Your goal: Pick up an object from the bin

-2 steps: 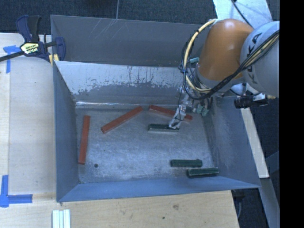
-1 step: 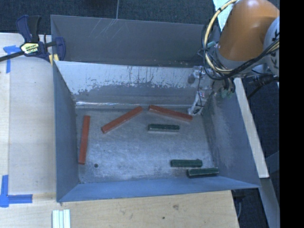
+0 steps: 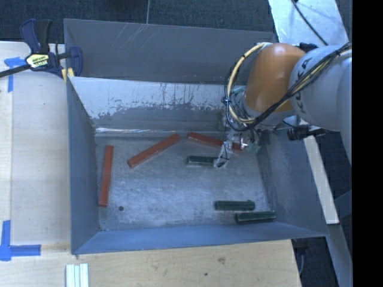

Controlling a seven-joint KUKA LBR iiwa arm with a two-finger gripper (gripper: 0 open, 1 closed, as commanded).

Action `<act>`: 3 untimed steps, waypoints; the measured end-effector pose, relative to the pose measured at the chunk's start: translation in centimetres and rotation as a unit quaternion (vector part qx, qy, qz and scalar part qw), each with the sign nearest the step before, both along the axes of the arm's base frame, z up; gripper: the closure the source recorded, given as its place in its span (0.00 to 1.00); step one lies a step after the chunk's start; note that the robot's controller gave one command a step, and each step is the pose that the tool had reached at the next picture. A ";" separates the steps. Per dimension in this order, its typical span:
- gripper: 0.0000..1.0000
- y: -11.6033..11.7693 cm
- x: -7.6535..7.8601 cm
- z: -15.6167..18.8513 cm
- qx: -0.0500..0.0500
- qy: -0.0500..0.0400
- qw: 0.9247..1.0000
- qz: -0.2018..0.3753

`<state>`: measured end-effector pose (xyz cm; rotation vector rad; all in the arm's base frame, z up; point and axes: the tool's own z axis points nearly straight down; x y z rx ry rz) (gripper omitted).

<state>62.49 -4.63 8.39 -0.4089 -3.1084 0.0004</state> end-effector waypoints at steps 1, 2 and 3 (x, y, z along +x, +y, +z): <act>1.00 0.0 0.2 0.5 0.000 -0.004 1.000 0.000; 0.00 0.0 0.2 0.5 0.000 -0.003 1.000 0.000; 0.00 0.4 -2.7 5.8 0.000 -0.005 0.984 0.177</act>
Offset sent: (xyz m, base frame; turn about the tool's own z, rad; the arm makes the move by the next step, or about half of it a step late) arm 0.0000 0.0000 0.0000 0.0000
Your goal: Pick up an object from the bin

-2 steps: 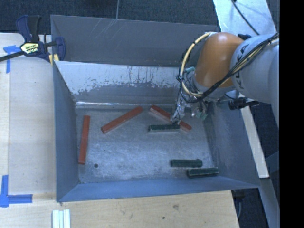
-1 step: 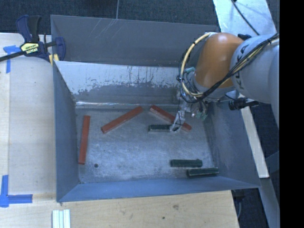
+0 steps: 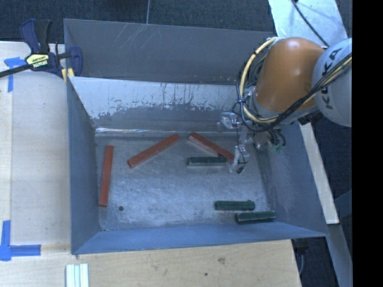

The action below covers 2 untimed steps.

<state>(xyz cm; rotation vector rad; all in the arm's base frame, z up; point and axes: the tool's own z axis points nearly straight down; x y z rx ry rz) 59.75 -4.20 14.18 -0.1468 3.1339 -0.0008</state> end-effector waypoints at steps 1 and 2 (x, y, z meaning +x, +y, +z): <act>0.00 2.8 0.8 -7.2 0.000 -0.001 0.999 0.054; 1.00 2.7 1.0 -6.9 0.000 -0.005 0.999 0.053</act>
Offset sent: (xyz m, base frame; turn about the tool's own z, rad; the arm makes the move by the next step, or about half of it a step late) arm 0.0062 0.0273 -0.0718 -0.1102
